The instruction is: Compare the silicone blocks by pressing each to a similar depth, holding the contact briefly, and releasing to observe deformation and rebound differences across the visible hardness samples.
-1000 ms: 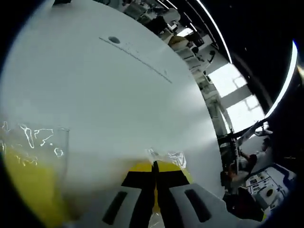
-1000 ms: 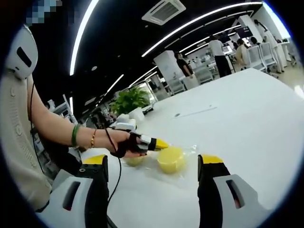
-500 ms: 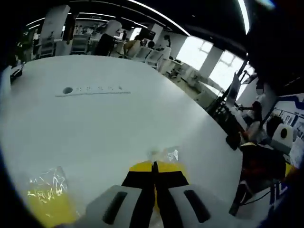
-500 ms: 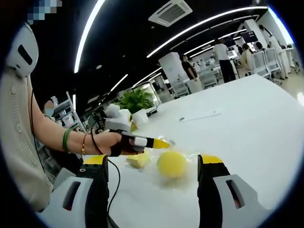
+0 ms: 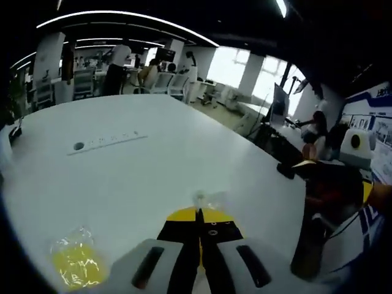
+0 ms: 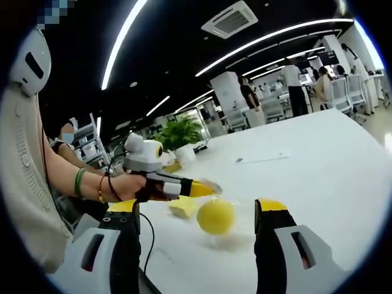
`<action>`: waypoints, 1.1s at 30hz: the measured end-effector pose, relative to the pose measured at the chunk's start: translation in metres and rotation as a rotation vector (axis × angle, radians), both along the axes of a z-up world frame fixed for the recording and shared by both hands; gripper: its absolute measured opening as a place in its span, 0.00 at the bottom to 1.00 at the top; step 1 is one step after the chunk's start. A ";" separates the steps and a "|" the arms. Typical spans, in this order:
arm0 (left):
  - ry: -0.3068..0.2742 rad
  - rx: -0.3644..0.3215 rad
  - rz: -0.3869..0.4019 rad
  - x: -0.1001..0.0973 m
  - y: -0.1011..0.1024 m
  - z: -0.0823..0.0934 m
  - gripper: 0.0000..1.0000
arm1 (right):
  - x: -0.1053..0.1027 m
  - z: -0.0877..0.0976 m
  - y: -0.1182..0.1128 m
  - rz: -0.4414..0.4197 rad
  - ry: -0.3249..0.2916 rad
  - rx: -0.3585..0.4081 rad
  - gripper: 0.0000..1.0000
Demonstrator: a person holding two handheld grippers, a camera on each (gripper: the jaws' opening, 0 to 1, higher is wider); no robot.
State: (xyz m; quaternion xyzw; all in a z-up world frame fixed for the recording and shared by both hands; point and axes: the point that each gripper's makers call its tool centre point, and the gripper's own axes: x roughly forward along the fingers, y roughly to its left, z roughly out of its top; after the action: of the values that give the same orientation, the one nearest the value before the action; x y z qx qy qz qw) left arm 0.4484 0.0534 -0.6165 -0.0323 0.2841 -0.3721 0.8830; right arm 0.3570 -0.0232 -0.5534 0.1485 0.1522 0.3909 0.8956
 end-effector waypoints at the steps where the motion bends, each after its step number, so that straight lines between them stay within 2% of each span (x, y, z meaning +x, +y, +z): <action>1: -0.016 0.010 -0.002 -0.002 0.001 0.003 0.00 | -0.001 0.002 0.001 0.002 -0.003 -0.001 0.71; 7: -0.078 0.048 -0.059 -0.019 0.007 0.018 0.00 | -0.011 0.012 0.011 0.028 -0.028 -0.033 0.71; 14: -0.100 0.047 -0.075 -0.027 0.026 0.033 0.00 | -0.017 0.032 0.023 0.046 -0.068 -0.058 0.71; 15: -0.128 0.060 -0.067 -0.025 0.033 0.037 0.00 | -0.018 0.034 0.026 0.054 -0.074 -0.066 0.71; 16: -0.121 0.052 -0.073 -0.027 0.037 0.041 0.00 | -0.019 0.035 0.028 0.059 -0.077 -0.072 0.71; 25: -0.219 0.034 -0.049 -0.029 0.077 0.086 0.00 | -0.023 0.050 0.054 0.117 -0.120 -0.133 0.71; 33: -0.268 0.022 -0.063 -0.033 0.094 0.117 0.00 | -0.020 0.057 0.066 0.165 -0.150 -0.192 0.72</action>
State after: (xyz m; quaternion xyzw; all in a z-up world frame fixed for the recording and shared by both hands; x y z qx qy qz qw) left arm 0.4152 0.1477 -0.4993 0.0364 0.1684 -0.3977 0.9012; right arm 0.3373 0.0432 -0.4965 0.0197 0.1332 0.4567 0.8794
